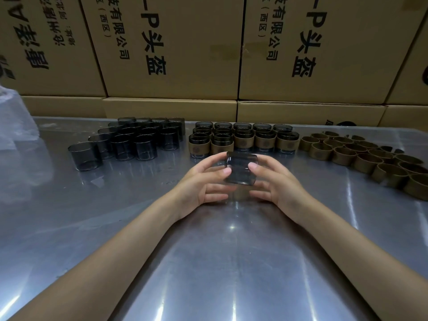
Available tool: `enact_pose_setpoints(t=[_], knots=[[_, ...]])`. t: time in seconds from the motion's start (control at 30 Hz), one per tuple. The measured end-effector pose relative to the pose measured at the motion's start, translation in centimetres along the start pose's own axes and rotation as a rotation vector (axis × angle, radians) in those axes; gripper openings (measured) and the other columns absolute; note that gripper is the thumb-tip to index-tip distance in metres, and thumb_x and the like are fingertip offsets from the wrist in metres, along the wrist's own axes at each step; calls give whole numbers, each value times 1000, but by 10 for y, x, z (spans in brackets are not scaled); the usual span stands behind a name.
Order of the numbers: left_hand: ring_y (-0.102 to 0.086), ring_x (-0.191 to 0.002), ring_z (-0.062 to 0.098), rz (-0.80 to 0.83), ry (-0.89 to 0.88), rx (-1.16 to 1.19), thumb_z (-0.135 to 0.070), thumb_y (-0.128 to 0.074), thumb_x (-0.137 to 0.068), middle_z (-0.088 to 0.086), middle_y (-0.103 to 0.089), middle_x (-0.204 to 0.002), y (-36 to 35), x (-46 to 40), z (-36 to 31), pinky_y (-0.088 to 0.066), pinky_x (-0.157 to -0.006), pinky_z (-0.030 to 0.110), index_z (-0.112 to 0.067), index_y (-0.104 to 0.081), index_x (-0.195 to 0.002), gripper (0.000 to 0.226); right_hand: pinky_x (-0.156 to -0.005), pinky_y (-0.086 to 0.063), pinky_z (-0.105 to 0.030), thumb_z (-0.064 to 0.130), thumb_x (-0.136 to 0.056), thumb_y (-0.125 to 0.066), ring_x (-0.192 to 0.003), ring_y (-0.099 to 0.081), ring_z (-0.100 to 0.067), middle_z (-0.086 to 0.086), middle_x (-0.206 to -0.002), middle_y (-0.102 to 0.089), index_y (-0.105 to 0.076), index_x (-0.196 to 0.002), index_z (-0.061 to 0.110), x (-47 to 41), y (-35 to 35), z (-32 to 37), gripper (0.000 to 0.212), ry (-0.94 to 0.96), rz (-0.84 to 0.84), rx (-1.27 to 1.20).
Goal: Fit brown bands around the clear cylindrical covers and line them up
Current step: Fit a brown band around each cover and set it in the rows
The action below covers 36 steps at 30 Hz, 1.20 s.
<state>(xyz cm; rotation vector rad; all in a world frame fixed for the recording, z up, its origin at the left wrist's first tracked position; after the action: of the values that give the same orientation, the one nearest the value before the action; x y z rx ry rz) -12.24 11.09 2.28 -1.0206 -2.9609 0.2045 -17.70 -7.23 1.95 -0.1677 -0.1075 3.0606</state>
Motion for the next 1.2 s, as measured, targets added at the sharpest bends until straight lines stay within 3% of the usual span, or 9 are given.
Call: enact_pose_setpoints(t=[0.2,0.33,0.43,0.57,0.7,0.9,1.03,1.13,1.2], knots=[[-74,-86,22,-113,86,-132,-72,-65,-58,0,-69,-114,-11,-3,-4,-58,-66,23,-29,-66,-112,69,-84,-54,-28,19,-65,-86,-118,-59,-8,10,-132,-53,-64,-111,46,3,4,-4,58,109,42,44],[-73,-90,23,-142,71,-70,-57,-72,-64,2,-67,-121,-10,-4,-2,-57,-78,27,-23,-62,-123,69,-79,-55,-23,13,-75,-79,-111,-61,-1,14,-127,-54,-63,-116,47,3,3,-4,56,98,63,42],[-70,-103,23,-115,-19,25,-35,-74,-70,1,-65,-125,-6,-2,1,-52,-93,34,-25,-58,-127,59,-86,-51,-29,40,-72,-77,-114,-62,-8,6,-130,-58,-57,-123,43,2,0,0,55,28,49,34],[-65,-111,16,-23,-114,85,-14,-72,-73,-2,-65,-121,-2,1,5,-53,-88,27,-28,-59,-126,57,-86,-52,-30,63,-62,-65,-105,-67,-8,10,-123,-64,-55,-117,41,1,-6,1,60,-18,35,103],[-65,-110,14,31,-122,103,4,-68,-77,3,-58,-132,-1,1,5,-53,-85,23,-23,-54,-134,65,-83,-53,-28,42,-72,-69,-101,-69,-15,0,-117,-69,-59,-121,27,3,-4,1,52,-2,52,79],[-58,-121,8,-104,-138,-319,-30,-82,-73,-3,-64,-128,-14,-1,7,-42,-109,36,-16,-55,-132,66,-82,-56,-29,-4,-67,-77,-98,-68,-16,-9,-118,-61,-54,-112,18,1,4,-3,55,37,37,-83],[-66,-108,8,-169,-204,-232,-31,-80,-62,-5,-68,-118,-14,0,9,-52,-93,25,-21,-59,-123,66,-97,-50,-32,0,-69,-77,-116,-61,-13,-4,-129,-61,-53,-128,15,2,0,-1,65,74,77,93],[-64,-112,16,-162,-230,-265,-25,-84,-67,1,-70,-115,-12,0,9,-51,-96,32,-18,-63,-121,58,-91,-51,-22,-2,-73,-78,-112,-62,-11,0,-118,-67,-58,-121,16,4,-5,1,56,125,69,248],[-62,-112,13,-170,-242,-375,-19,-83,-73,-3,-69,-114,-12,-2,10,-49,-95,23,-22,-63,-117,48,-82,-51,-15,-1,-71,-79,-107,-62,-11,5,-110,-66,-57,-114,20,5,-9,-1,52,143,-3,372]])
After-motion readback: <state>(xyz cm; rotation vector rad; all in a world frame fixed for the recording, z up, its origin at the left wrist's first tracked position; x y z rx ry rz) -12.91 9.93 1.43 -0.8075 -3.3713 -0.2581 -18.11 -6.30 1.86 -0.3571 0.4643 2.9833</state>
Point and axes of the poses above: each hand's wrist, its own x-axis away from the middle knuckle, its own y-axis out of the back of the hand, z = x × y, the point moved 1 cm from there along -x, towards the middle knuckle
